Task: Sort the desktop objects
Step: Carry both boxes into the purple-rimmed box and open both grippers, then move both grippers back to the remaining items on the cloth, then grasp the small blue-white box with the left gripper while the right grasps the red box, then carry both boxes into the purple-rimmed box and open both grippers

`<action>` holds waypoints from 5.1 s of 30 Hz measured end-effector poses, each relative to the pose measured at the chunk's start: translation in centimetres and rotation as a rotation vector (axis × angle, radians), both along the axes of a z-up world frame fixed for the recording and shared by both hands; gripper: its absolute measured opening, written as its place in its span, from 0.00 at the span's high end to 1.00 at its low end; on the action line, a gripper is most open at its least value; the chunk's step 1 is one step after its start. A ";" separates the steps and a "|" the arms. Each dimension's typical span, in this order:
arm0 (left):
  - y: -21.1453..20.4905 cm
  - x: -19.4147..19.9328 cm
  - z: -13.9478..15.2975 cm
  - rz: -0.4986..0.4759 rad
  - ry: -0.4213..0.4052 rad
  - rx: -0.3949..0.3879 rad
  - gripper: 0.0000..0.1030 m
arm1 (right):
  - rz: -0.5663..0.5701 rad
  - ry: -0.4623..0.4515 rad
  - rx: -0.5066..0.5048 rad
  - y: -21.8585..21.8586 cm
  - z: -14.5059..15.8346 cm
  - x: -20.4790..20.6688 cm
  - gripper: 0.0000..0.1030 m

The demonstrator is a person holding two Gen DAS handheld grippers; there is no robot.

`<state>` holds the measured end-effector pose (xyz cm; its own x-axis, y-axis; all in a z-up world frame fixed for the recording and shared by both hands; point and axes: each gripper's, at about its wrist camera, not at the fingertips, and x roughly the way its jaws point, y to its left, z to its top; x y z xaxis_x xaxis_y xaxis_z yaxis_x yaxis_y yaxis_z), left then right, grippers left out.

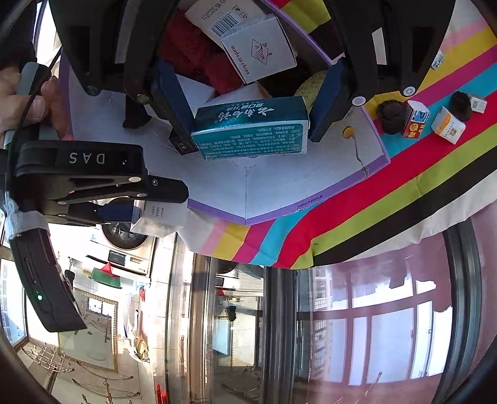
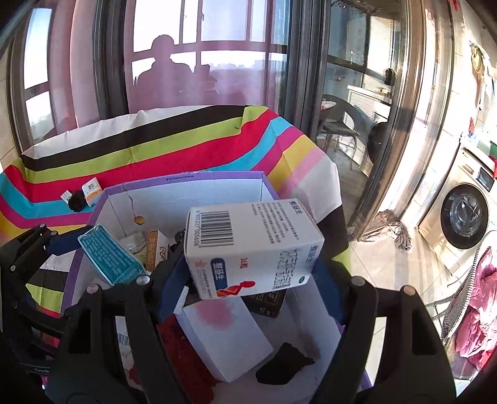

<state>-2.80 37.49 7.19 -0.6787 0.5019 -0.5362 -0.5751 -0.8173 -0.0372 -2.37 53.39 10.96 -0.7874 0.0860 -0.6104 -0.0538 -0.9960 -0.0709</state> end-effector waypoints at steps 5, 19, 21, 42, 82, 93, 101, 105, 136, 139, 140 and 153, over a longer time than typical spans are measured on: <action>0.3 0.6 -0.3 -0.003 -0.009 -0.003 0.20 | -0.036 0.029 0.013 0.2 0.2 0.7 0.16; -1.6 1.2 -0.5 0.046 0.011 0.046 0.19 | -0.066 0.061 0.005 0.4 0.3 1.1 0.12; -2.2 1.3 -0.5 0.053 0.022 0.059 0.19 | -0.072 0.074 0.003 0.5 0.4 1.4 0.12; -16.6 -4.7 -0.6 0.206 0.095 -0.089 0.16 | -0.086 0.043 0.045 0.1 0.3 1.1 0.06; -26.7 -9.2 -8.5 0.214 -0.245 -0.054 0.79 | 0.714 -0.467 0.586 -30.0 -4.3 -15.8 0.00; -27.8 -8.7 -6.2 0.238 -0.193 0.032 0.79 | 0.691 -0.792 0.592 -31.9 -13.7 -25.1 0.00; -27.7 -9.0 -6.4 0.248 -0.200 0.045 0.79 | 0.666 -0.901 0.466 -30.7 -15.9 -27.6 0.06; -27.3 -9.0 -6.6 0.247 -0.197 0.040 0.79 | 0.690 -0.923 0.377 -29.9 -15.6 -27.6 0.36; -2.9 0.1 1.4 -0.362 -0.021 0.034 0.78 | 0.124 -0.014 0.017 -0.7 2.1 -1.6 0.35; -1.2 0.3 0.7 -0.373 -0.033 0.006 0.55 | 0.058 -0.001 0.018 0.2 1.1 -0.4 0.25; -1.0 0.3 0.7 -0.367 -0.036 0.003 0.52 | 0.044 0.013 0.014 0.5 1.0 0.1 0.22; -5.0 -1.0 2.1 -0.270 0.001 0.004 0.41 | 0.025 0.071 0.067 -0.7 1.5 1.0 0.15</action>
<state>-3.79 32.52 9.31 -0.5201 0.6673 -0.5332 -0.7724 -0.6339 -0.0399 -1.35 52.71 12.43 -0.8311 0.1045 -0.5463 -0.0366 -0.9903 -0.1339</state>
